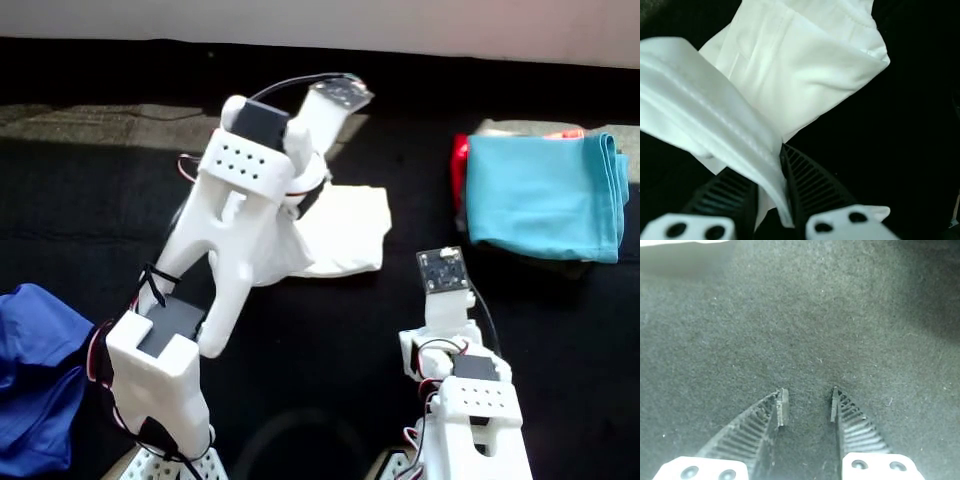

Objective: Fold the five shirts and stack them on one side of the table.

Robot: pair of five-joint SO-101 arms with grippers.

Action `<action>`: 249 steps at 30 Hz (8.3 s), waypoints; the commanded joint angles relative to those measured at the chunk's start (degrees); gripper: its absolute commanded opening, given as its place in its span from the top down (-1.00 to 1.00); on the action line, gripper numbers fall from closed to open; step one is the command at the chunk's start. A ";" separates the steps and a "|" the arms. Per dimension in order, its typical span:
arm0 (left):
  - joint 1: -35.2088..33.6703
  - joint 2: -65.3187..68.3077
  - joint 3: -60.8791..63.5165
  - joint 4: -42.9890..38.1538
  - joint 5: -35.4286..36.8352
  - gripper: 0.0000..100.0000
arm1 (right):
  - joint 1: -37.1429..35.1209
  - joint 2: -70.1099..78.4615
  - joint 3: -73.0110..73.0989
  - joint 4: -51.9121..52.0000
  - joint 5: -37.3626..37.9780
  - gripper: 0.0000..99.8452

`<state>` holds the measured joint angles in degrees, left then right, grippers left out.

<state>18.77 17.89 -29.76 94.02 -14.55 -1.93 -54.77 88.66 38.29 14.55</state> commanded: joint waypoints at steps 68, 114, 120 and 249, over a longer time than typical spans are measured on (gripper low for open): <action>12.44 35.82 -33.19 2.55 3.60 0.98 | 1.27 -0.13 0.84 -0.84 0.00 0.70; -17.01 54.81 -49.27 -7.91 3.34 0.98 | -12.18 50.24 -43.56 -2.33 -8.62 0.99; -19.12 52.00 -49.27 -7.30 3.52 0.98 | -7.16 49.98 -43.47 -1.36 -8.53 0.99; -42.77 -26.33 40.48 -20.04 6.77 0.68 | -20.18 118.64 -147.74 62.73 -31.12 0.99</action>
<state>-23.60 -5.23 10.95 73.80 -7.25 -21.36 62.07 -58.07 100.09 -17.54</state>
